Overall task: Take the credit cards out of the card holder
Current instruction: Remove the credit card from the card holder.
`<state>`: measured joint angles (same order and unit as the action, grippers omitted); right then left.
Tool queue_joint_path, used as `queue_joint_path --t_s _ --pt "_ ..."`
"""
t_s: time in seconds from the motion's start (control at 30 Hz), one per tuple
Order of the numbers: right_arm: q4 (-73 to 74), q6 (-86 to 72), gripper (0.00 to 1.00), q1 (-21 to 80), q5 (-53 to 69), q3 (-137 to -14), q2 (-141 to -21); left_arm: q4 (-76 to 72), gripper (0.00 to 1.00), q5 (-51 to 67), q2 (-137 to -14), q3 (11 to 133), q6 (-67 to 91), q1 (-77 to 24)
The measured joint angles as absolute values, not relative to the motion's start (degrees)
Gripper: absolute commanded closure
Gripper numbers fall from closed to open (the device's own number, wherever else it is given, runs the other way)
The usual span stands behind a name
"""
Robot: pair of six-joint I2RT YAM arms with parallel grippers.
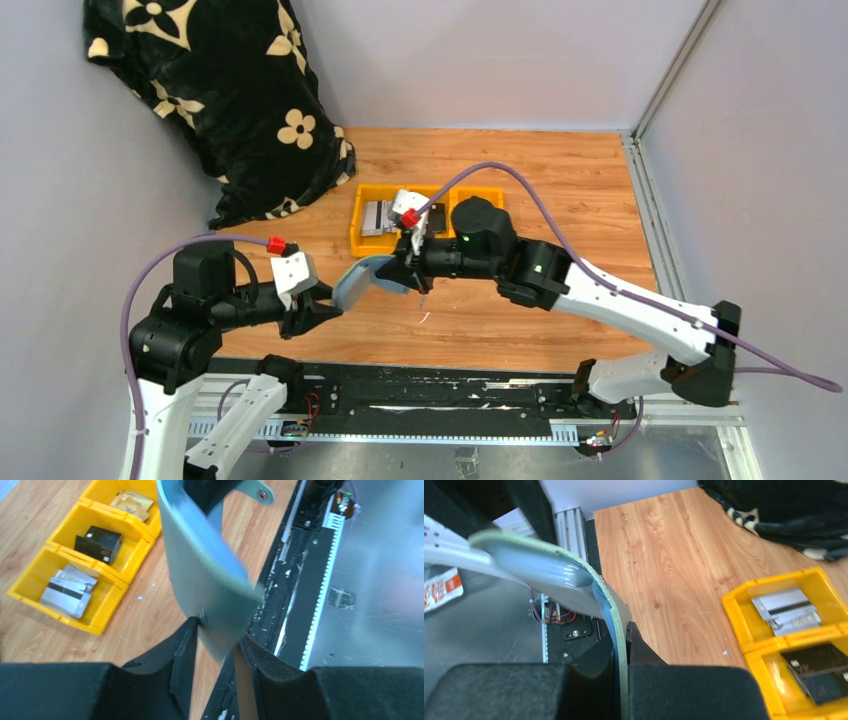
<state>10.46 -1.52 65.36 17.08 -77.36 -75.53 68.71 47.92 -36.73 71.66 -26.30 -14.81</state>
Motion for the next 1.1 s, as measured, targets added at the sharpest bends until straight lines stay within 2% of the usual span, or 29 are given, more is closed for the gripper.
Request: queue_joint_path --t_s 0.27,0.3,0.43,0.5,0.67,0.8,1.1 --pt "11.14 -13.26 1.00 65.32 11.25 -73.21 -66.96 69.65 0.64 55.83 -36.07 71.35 -23.24 -14.81" --pt "11.70 -14.59 1.00 65.39 10.74 -73.23 -66.87 69.71 0.59 56.34 -36.38 71.40 -23.00 -14.81" --pt "19.27 -20.12 1.00 66.15 7.14 -75.94 -68.03 69.76 0.30 58.78 -38.35 72.16 -21.17 -14.81" --pt "26.46 -22.83 1.00 67.16 3.81 -81.69 -70.30 69.82 0.26 59.27 -38.44 72.16 -21.12 -14.81" --pt "39.05 -28.05 1.00 73.38 -5.10 -96.77 -76.05 63.79 0.25 58.72 -34.44 70.43 -16.78 -14.81" --pt "45.80 -31.07 1.00 77.12 -9.04 -103.07 -79.11 55.86 0.26 58.65 -32.25 69.04 -10.04 -14.81" --pt "58.33 -30.87 1.00 77.36 -14.13 -117.38 -88.64 48.82 0.27 58.98 -34.13 69.43 -2.26 -14.81"
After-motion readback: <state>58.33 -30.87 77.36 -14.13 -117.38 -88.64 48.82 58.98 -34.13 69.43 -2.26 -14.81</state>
